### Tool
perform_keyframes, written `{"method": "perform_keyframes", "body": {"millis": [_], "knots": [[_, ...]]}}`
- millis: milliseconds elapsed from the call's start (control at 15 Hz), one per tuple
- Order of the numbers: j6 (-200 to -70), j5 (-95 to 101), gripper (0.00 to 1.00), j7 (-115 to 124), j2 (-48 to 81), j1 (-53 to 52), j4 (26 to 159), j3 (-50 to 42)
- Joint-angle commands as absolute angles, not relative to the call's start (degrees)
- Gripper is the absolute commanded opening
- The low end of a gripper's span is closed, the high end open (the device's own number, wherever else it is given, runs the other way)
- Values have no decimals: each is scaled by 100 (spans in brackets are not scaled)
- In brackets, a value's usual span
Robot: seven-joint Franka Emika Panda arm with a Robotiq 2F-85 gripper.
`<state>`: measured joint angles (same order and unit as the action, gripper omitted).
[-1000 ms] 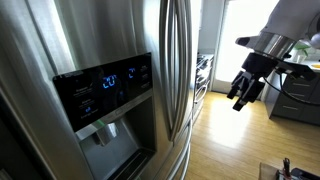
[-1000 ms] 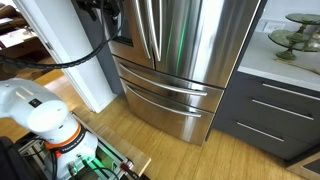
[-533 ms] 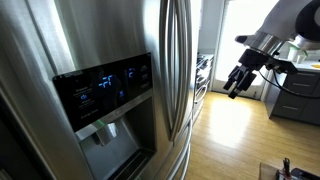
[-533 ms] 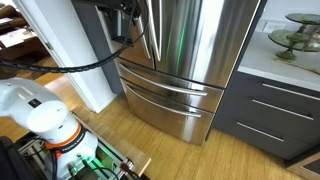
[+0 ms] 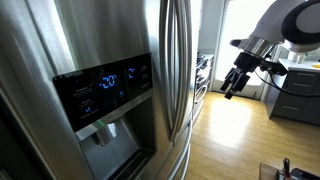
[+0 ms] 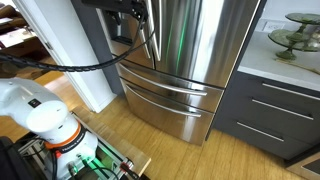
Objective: Open the top right refrigerator door
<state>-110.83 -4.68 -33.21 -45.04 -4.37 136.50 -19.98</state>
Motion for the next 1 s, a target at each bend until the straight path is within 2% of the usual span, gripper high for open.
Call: {"method": "perform_keyframes", "body": {"millis": [0,400,933], "knots": [[-11089,-803,100,-4142,-3747,-684,13148,-2499],[-10701,-2064,100,-5924,-2796,-875,12554,-2908],[-10119,-3340,100,-7475,-1952,-392,11950,-2703]]}}
